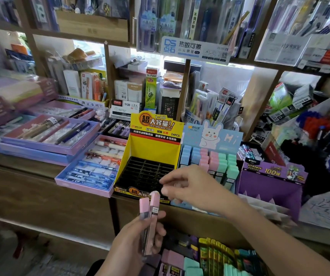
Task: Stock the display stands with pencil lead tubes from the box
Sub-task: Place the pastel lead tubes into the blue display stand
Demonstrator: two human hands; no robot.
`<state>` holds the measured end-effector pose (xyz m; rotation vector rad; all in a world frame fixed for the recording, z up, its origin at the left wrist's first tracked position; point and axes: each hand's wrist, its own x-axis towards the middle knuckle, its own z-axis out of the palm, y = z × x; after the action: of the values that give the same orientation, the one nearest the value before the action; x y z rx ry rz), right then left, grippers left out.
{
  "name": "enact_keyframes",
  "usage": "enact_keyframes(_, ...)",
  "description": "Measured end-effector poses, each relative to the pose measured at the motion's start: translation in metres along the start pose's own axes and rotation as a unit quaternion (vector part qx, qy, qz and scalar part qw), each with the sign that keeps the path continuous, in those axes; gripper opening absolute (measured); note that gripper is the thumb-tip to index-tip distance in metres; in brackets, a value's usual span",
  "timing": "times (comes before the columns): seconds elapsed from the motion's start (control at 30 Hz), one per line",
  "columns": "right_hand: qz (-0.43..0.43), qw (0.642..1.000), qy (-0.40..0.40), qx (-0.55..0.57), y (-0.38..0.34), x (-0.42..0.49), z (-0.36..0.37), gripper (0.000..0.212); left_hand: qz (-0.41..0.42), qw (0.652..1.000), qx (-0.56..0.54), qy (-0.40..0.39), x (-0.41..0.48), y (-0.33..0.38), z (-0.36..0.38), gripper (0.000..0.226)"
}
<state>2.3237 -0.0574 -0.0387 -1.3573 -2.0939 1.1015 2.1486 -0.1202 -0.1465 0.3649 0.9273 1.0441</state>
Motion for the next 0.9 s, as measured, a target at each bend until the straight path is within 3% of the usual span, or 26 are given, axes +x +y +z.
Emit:
enact_keyframes(0.13,-0.006,0.998,-0.043,0.045,0.002,-0.003,0.012,0.023,-0.007,1.0,0.016,-0.005,-0.007,0.004,0.008,0.029)
enact_keyframes(0.27,0.002,0.994,-0.019,0.109,0.005,-0.006,0.014,0.009,-0.009,0.998,0.047,-0.031,-0.014,0.005,0.012,0.024)
enact_keyframes(0.53,0.006,0.982,0.038,0.184,0.012,-0.024,-0.015,0.007,0.013,0.999,0.004,-0.048,-0.017,0.005,0.015,0.039)
enact_keyframes(0.73,-0.02,0.98,0.143,0.138,0.009,-0.044,-0.059,0.013,0.027,1.0,0.014,0.002,-0.013,0.003,0.012,0.038)
enact_keyframes(0.9,-0.024,0.971,0.237,0.027,0.018,-0.047,-0.089,0.012,0.043,0.999,0.022,0.021,-0.015,0.001,0.008,0.036)
